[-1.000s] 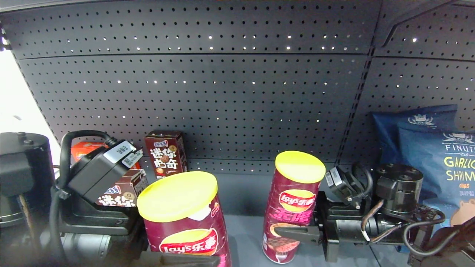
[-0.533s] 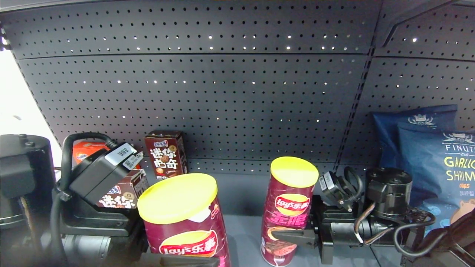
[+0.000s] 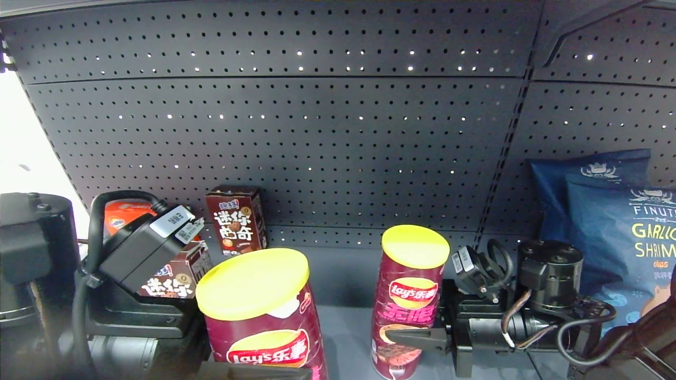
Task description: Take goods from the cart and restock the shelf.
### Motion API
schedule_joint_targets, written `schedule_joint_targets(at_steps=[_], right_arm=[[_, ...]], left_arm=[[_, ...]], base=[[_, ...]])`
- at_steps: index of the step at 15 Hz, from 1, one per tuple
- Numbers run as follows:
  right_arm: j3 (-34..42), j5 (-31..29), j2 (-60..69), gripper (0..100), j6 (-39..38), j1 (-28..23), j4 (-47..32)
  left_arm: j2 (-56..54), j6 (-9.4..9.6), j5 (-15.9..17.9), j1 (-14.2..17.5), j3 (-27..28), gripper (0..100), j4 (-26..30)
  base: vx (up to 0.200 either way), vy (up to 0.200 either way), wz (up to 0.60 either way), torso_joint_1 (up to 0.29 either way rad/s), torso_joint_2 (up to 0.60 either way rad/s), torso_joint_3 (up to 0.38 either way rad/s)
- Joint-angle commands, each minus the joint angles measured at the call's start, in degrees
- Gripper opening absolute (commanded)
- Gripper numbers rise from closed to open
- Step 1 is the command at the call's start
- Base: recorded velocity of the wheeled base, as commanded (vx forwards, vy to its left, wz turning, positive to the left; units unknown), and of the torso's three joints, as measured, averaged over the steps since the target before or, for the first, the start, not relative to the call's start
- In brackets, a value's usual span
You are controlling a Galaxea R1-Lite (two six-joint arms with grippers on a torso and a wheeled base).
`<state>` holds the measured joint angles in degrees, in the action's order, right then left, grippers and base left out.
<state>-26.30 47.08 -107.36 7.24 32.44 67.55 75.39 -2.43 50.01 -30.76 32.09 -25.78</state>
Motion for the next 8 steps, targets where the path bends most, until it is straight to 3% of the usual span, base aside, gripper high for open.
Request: schedule_joint_targets(at_steps=[1, 3, 4, 8], right_arm=[[0.1, -0.1, -0.3, 0, 0.1, -0.1, -0.1], [0.2, -0.1, -0.2, 0, 0.1, -0.3, -0.1], [0.1, -0.8, -0.2, 100, 0.1, -0.2, -0.1], [0.2, -2.1, 0.5, 100, 0.1, -0.3, 0.0]], left_arm=[[-0.1, -0.04, 0.0, 0.0, -0.1, 0, 0.0], [-0.1, -0.04, 0.0, 0.0, -0.7, 0, -0.1], [-0.2, -0.04, 0.0, 0.0, -1.3, 0, -0.1], [-0.2, -0.04, 0.0, 0.0, -1.5, 0, -0.1]], base=[[0.000, 0.000, 0.00, 0.000, 0.00, 0.000], [0.000, 0.000, 0.00, 0.000, 0.00, 0.000], [0.000, 0.000, 0.00, 0.000, 0.00, 0.000], [0.000, 0.000, 0.00, 0.000, 0.00, 0.000]])
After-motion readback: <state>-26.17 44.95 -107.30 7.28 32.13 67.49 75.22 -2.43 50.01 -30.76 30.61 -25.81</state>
